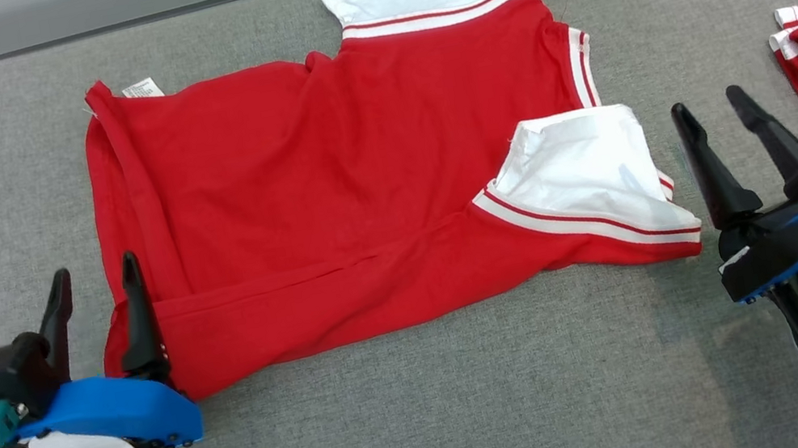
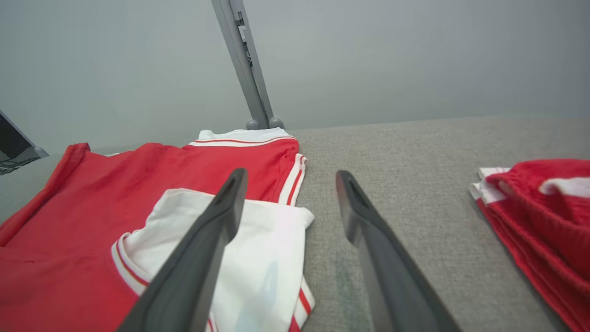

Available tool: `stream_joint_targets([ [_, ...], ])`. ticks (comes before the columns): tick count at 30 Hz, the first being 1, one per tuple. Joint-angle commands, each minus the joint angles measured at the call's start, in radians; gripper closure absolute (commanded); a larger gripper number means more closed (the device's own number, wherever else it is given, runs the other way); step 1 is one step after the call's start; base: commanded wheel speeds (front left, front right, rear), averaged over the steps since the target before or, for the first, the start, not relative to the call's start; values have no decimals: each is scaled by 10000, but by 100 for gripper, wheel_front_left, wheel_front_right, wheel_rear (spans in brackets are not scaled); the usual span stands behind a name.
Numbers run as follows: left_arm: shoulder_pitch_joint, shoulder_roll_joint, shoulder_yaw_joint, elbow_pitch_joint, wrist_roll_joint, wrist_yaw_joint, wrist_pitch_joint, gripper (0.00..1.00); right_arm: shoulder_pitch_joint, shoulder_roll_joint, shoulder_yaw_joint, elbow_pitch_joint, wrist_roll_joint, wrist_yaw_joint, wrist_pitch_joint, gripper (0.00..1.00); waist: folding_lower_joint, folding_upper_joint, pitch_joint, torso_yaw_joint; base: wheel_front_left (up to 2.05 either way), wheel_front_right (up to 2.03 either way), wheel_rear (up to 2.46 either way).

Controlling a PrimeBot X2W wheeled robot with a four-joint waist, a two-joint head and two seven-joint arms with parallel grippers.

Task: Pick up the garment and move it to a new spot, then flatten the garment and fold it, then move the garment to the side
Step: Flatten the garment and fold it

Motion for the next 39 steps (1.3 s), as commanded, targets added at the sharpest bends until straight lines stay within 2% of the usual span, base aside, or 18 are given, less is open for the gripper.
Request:
stream_joint_targets([
  [1,-97,-27,-14,-6,160,21,-298,0,35,53,-56,9,-117,-3,-226,0,-1,-3,-50,-18,0,0,0],
  [5,185,-122,-119,83,626,111,-1566,0,565,281,-338,-263,-823,-3,-829,0,-1,-3,-263,-42,0,0,0],
  [9,465,-152,-141,185,808,167,-2264,0,1281,549,-644,-855,-1379,-3,-1009,0,-1,-3,-539,-79,0,0,0],
  [17,1276,-98,-56,324,838,273,-2730,0,2643,1103,-888,-1933,-1988,-3,-773,0,-1,-3,-1056,-262,0,0,0],
  [24,1543,-130,-39,562,599,252,-2644,0,3050,1241,-1055,-2301,-2076,-3,-428,0,-1,-3,-1227,-244,0,0,0],
  [30,1594,-275,-169,1171,308,88,-2441,0,3034,1172,-930,-1815,-1961,-3,-175,0,-1,-3,-1160,-187,0,0,0],
  [39,828,-511,-315,2756,-210,-420,-2159,0,1932,1148,-275,498,-1525,-3,-287,0,-1,-3,-604,1,0,0,0],
])
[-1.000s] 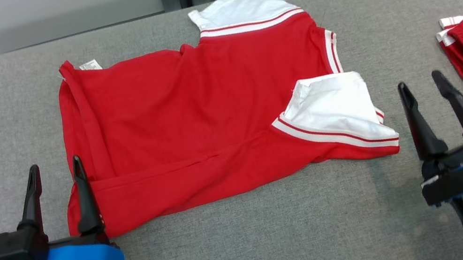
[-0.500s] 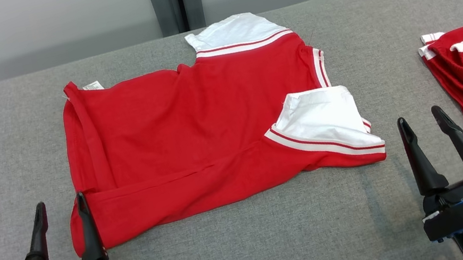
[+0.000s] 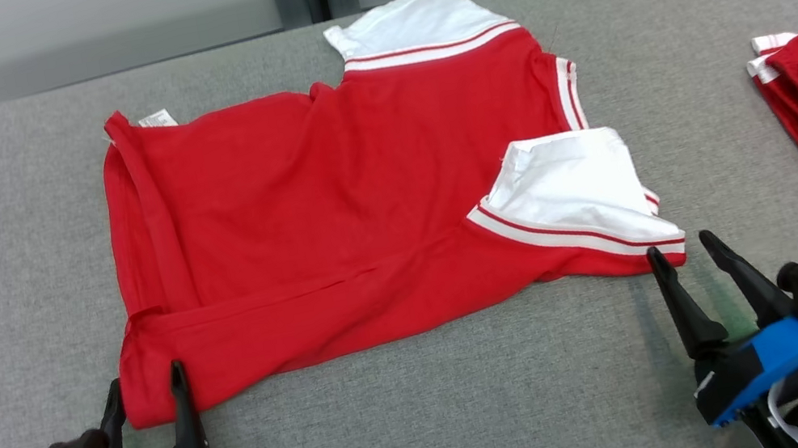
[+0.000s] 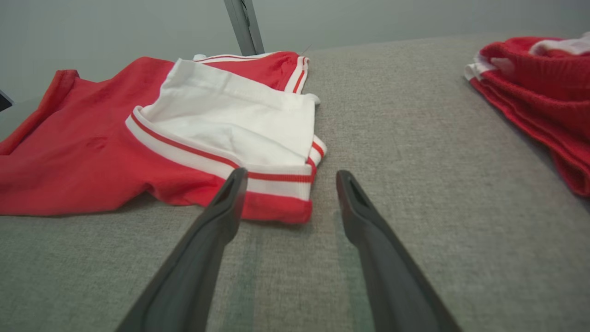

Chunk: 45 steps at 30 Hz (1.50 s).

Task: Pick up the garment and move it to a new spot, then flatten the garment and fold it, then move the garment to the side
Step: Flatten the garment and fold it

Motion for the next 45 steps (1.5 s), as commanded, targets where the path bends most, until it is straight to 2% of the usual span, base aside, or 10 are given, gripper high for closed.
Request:
stream_joint_targets([
  [1,-235,-13,-5,191,-99,-92,99,0,-281,15,85,263,101,-3,-75,0,-1,0,100,77,0,0,0],
  [8,-792,-127,-79,1162,-676,-648,774,0,-1335,58,664,1943,649,-3,-48,0,-1,0,275,112,0,0,0],
  [9,-857,-111,-143,1270,-710,-750,907,9,-1449,42,769,2102,755,-3,-68,8,-1,0,283,113,0,0,0],
  [10,-899,-131,-171,1355,-830,-885,1005,76,-1540,14,881,2250,862,-3,-99,57,-1,0,293,113,0,0,0],
  [11,-940,-143,-208,1417,-859,-982,1078,100,-1610,-3,957,2341,988,-3,-132,82,-1,0,301,118,0,0,0],
  [12,-992,-131,-245,1441,-864,-1036,1090,100,-1667,-30,1033,2420,1060,-3,-192,100,-1,0,313,124,0,0,0],
  [20,-831,89,-13,724,-853,-811,611,100,-1401,-448,1387,1935,1689,-3,-550,100,-1,0,317,160,0,0,0],
  [29,338,482,53,-711,-853,0,1646,100,45,-777,1095,631,1743,-3,-394,100,-1,0,-176,189,0,0,0],
  [40,2552,819,-28,-3530,-1029,1194,3466,100,3026,-85,-36,-1565,1373,-6,792,100,-1,0,-852,259,0,0,0],
  [45,2798,810,-310,-3932,-1014,1258,3830,100,3366,217,-202,-2061,1074,-5,1130,97,-1,0,-1026,140,0,0,0],
])
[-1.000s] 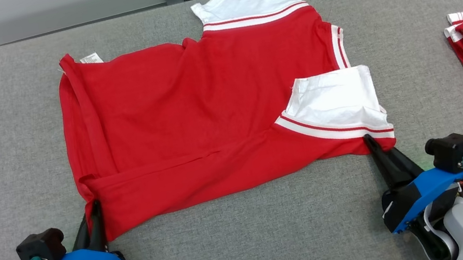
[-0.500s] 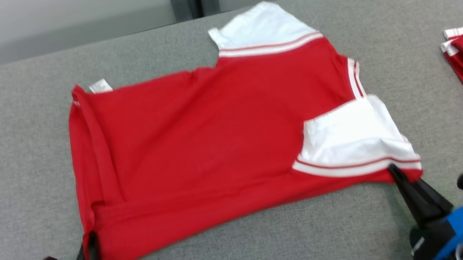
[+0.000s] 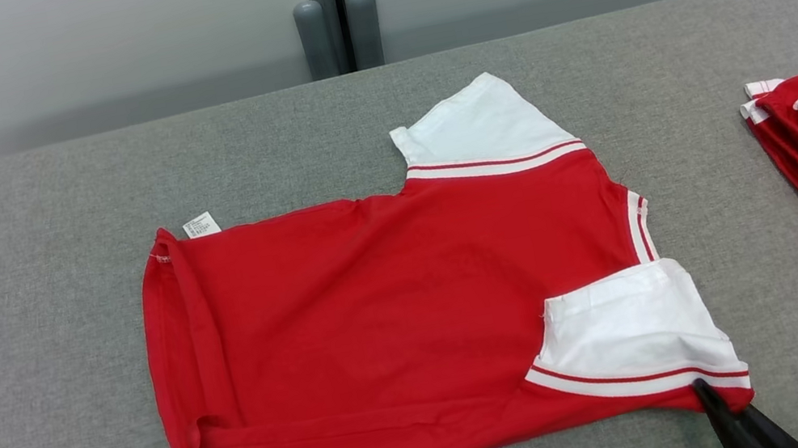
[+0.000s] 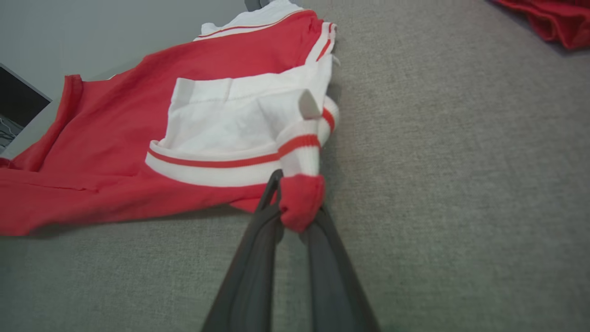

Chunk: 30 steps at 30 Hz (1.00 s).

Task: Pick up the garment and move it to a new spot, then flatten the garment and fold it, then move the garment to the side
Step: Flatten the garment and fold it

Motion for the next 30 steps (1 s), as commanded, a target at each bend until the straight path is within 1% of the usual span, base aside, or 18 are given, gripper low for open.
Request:
stream_joint_targets([
  [1,-93,-13,-16,21,34,-16,-91,82,-33,8,-36,13,-86,-7,34,29,1,1,-48,-47,0,0,0],
  [2,-180,-33,-60,155,147,39,-136,0,-119,4,-67,14,-169,-7,27,0,1,1,-85,-49,0,0,0],
  [5,-418,-178,-138,454,241,-38,-471,0,-342,37,-100,-18,-403,-5,-105,0,1,1,-165,-80,0,0,0],
  [7,-525,-202,-132,587,424,-48,-919,0,-445,2,-197,-134,-581,-4,-307,0,1,1,-203,-85,0,0,0],
  [9,-722,-244,-50,564,696,-12,-1585,0,-584,-88,-325,-322,-830,-4,-512,0,1,1,-218,-81,0,0,0],
  [13,-1127,-197,33,460,1274,107,-2747,0,-941,-134,-525,-997,-1254,-4,-688,0,1,1,-238,-58,0,0,0],
  [16,-1434,-165,37,301,1612,188,-3286,0,-1195,-210,-598,-1601,-1503,-4,-533,0,1,1,-240,-60,0,0,0],
  [20,-1635,-87,77,114,1831,323,-3461,0,-1450,-276,-562,-2129,-1664,-4,-276,0,1,1,-222,-84,0,0,0],
  [26,-1681,-69,-24,-191,1981,541,-3246,0,-1538,-234,-594,-2276,-1617,-4,-167,0,1,1,-53,-48,0,0,0],
  [27,-1785,-64,-23,-210,1993,544,-3191,0,-1565,-225,-612,-2268,-1582,-4,-165,0,1,1,10,-35,0,0,0],
  [30,-2385,-34,-11,-194,1897,372,-3051,0,-1743,-206,-624,-2317,-1515,-4,-205,0,1,1,354,-14,0,0,0],
])
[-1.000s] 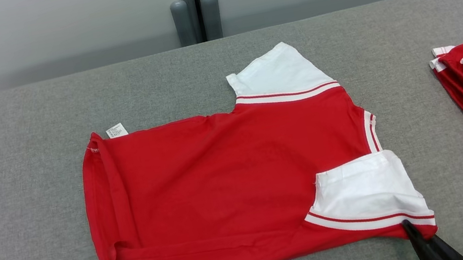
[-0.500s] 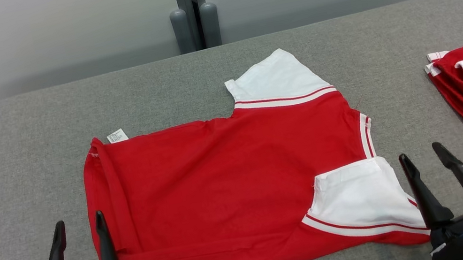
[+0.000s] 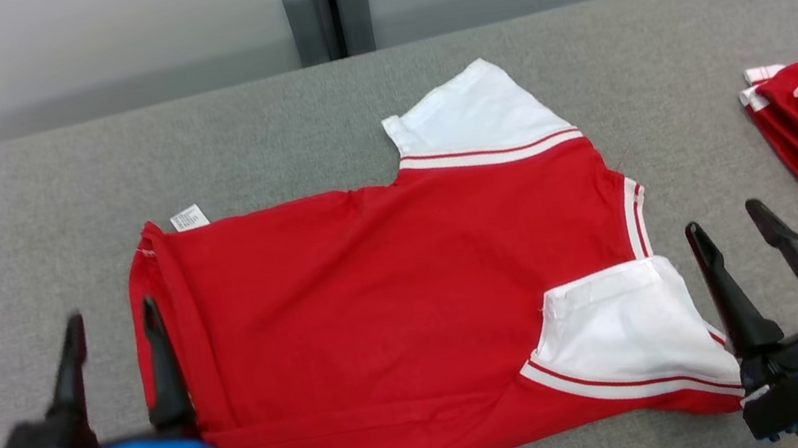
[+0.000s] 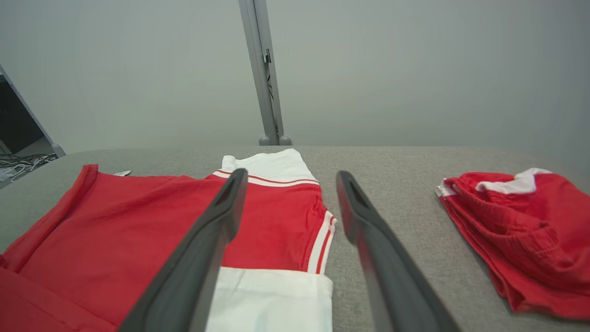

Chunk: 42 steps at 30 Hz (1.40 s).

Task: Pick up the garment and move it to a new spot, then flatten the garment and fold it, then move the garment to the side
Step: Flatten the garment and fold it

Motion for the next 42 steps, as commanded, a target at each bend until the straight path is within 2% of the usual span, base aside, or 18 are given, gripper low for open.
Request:
stream_joint_targets([
  [1,-485,28,18,2,-44,-87,48,0,-222,13,21,-48,35,0,-64,0,0,1,193,68,0,0,0],
  [4,-1582,130,-77,370,-88,-353,601,0,-510,16,106,-62,95,0,-119,0,0,1,644,21,0,0,0],
  [5,-2336,218,-153,893,-207,-566,1196,0,-709,14,210,-6,107,0,-149,0,0,1,927,-67,0,0,0],
  [9,-3604,383,-169,2470,-564,-966,2328,0,-1046,52,441,243,204,0,-291,0,0,1,1336,-331,0,0,0],
  [15,-4532,612,-86,4327,-828,-1265,3014,0,-1333,157,510,791,376,0,-464,0,0,1,1610,-670,0,0,0],
  [16,-4646,632,-76,4553,-865,-1295,3071,4,-1345,159,498,885,387,0,-504,0,0,1,1628,-700,0,0,0],
  [17,-4733,640,-67,4750,-904,-1361,3107,54,-1350,158,479,975,401,0,-539,0,0,1,1640,-728,0,0,0],
  [18,-4807,635,-34,4914,-958,-1360,3086,93,-1375,152,441,1075,436,0,-568,0,0,1,1649,-744,0,0,0],
  [19,-4858,644,-26,5041,-970,-1388,3051,100,-1415,131,403,1165,465,0,-607,0,0,1,1659,-756,0,0,0],
  [24,-5070,622,-26,5415,-1001,-1460,2747,100,-1855,-128,261,1625,425,0,-767,0,0,1,1736,-693,0,0,0],
  [31,-5365,504,-135,5370,-986,-1482,2616,100,-3570,-574,404,2534,887,0,-848,0,0,1,2027,-468,0,0,0],
  [42,-6550,-265,-602,5251,-915,-1710,2246,100,-8017,-1732,2301,5809,2461,0,53,0,0,1,3480,739,0,0,0],
])
